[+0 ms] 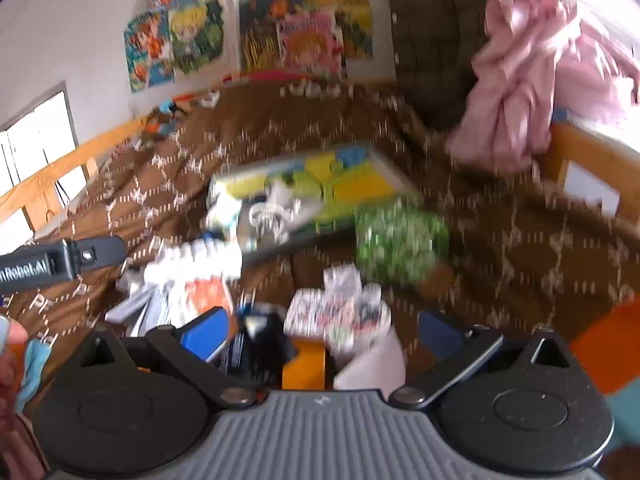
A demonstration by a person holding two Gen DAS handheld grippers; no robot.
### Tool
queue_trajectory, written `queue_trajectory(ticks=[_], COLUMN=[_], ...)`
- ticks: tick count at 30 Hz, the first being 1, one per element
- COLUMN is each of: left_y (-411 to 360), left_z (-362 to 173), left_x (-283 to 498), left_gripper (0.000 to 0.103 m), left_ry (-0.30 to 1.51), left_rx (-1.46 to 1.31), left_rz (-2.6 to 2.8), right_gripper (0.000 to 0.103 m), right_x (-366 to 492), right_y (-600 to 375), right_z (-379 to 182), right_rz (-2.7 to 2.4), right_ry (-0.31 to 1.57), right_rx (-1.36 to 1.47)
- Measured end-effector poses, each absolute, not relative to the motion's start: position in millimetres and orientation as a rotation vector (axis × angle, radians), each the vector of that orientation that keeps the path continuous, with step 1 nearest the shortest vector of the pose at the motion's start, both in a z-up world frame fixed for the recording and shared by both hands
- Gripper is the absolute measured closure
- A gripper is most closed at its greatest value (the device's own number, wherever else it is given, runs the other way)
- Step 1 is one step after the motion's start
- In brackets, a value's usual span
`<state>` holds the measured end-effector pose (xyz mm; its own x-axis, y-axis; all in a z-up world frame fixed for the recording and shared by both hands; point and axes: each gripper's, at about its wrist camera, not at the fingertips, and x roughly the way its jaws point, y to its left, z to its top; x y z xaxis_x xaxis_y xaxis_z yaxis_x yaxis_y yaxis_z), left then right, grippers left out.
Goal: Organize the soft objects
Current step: 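Withdraw both tools from the tray back toward the pile, then grasp white cloth with right tool while left tool grasps black Stelle strap item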
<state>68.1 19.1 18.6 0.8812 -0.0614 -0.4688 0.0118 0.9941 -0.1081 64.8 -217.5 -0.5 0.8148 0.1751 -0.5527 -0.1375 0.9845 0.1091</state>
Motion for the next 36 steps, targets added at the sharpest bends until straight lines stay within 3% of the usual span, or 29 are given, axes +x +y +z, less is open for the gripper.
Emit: queue_trajectory(ticks=[7,23,36], left_y=[0,-4,-1], left_z=[-14,-16,-33], left_x=[73,76,97], left_gripper=[0.001,0.001,0.001], left_ry=[0.688,0.729,0.85], left_rx=[0.028,0.039,-0.029], left_rz=[-0.059,-0.044,-0.086], right_gripper=[0.0,0.0,0.0], right_x=[66,71,131], right_y=[-229,-236,-253], right_z=[-15,-24,-43], right_rz=[0.077,0.036,0.105], right_ry=[0.693,0.767,0.99], right_rx=[0.116,0.128,0.152])
